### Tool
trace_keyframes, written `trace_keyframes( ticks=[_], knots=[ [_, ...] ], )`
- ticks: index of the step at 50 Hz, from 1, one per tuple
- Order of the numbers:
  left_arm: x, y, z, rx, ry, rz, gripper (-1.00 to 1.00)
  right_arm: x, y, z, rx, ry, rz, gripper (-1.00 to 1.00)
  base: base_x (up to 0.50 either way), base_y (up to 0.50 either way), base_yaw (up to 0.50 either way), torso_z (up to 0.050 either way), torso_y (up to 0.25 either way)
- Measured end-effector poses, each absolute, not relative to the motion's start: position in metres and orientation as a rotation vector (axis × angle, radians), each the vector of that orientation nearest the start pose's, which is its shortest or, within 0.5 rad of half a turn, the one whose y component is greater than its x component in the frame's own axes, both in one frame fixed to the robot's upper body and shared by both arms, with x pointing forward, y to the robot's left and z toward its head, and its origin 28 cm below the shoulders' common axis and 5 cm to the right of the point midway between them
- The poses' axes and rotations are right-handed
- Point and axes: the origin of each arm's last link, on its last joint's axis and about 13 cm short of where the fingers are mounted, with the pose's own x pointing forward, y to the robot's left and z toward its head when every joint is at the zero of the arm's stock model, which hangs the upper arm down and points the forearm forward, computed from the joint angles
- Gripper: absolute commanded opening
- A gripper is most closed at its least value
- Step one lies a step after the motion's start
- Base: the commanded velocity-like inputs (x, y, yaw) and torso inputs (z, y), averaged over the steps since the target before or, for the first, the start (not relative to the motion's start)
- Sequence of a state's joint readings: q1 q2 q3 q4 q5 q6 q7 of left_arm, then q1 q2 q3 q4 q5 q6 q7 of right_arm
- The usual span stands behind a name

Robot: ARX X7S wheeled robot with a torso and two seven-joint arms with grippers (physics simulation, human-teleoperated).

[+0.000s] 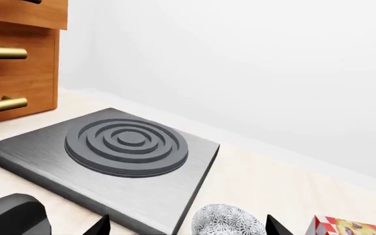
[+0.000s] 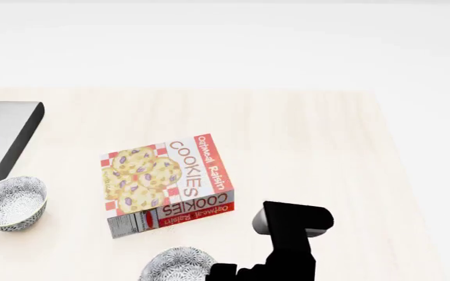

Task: Pick the akita bowl next to the plate and place it on the plate.

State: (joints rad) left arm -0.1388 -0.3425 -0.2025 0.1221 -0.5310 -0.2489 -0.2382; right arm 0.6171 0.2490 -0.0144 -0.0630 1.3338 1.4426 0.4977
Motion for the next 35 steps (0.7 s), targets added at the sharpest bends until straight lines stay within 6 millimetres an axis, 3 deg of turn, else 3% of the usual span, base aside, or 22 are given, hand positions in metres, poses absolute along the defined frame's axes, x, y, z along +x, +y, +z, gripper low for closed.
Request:
trace_keyframes(
  ticks=[35],
  knots=[
    [0.236, 0.312, 0.081, -0.208, -0.062, 0.333, 1.00, 0.253, -0.089, 0.123, 0.319, 0.861, 0.532, -1.00, 0.00, 0.00, 0.00, 0.000, 0.000]
  ],
)
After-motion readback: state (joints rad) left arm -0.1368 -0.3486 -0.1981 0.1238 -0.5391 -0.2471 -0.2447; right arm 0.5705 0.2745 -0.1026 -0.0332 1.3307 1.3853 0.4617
